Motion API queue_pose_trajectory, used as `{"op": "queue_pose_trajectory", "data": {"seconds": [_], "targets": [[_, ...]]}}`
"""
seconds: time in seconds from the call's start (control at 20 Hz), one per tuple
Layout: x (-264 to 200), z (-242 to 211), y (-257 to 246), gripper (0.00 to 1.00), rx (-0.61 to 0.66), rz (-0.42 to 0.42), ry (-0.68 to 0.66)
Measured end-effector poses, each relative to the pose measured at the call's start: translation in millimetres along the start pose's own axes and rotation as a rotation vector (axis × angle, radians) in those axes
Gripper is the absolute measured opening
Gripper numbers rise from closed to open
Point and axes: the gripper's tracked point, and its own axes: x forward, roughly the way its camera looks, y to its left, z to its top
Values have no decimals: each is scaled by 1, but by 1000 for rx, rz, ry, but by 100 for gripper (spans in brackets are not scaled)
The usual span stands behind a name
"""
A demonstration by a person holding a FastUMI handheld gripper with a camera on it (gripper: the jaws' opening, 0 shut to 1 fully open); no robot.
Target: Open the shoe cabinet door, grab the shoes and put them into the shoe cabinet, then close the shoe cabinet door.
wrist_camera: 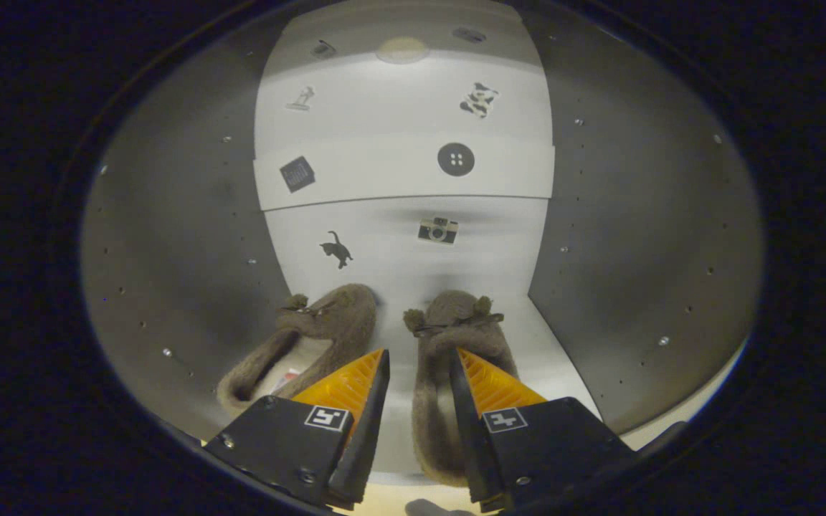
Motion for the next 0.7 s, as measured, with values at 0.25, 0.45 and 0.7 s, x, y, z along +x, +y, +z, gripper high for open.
{"op": "queue_pose_trajectory", "data": {"seconds": [0.25, 0.45, 0.7], "targets": [[-54, -4, 4, 86, -30, -6, -91], [-105, -25, 11, 100, -13, 21, -119], [-199, -60, 26, 100, -9, 102, -161]]}}
